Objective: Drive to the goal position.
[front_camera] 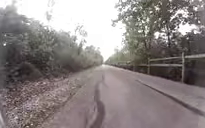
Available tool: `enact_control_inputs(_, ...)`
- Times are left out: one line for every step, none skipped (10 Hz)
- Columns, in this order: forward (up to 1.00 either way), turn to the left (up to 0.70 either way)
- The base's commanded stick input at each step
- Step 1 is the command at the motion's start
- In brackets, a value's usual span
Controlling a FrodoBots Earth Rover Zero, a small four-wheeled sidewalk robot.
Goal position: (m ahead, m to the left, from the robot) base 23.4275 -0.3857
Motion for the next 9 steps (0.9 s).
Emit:
enact_control_inputs(0.7,0.0)
enact_control_inputs(0.7,0.0)
enact_control_inputs(0.7,0.0)
enact_control_inputs(0.7,0.0)
enact_control_inputs(0.7,0.0)
enact_control_inputs(0.7,0.0)
enact_control_inputs(0.7,0.02)
enact_control_inputs(0.7,0.03)
enact_control_inputs(0.7,0.03)
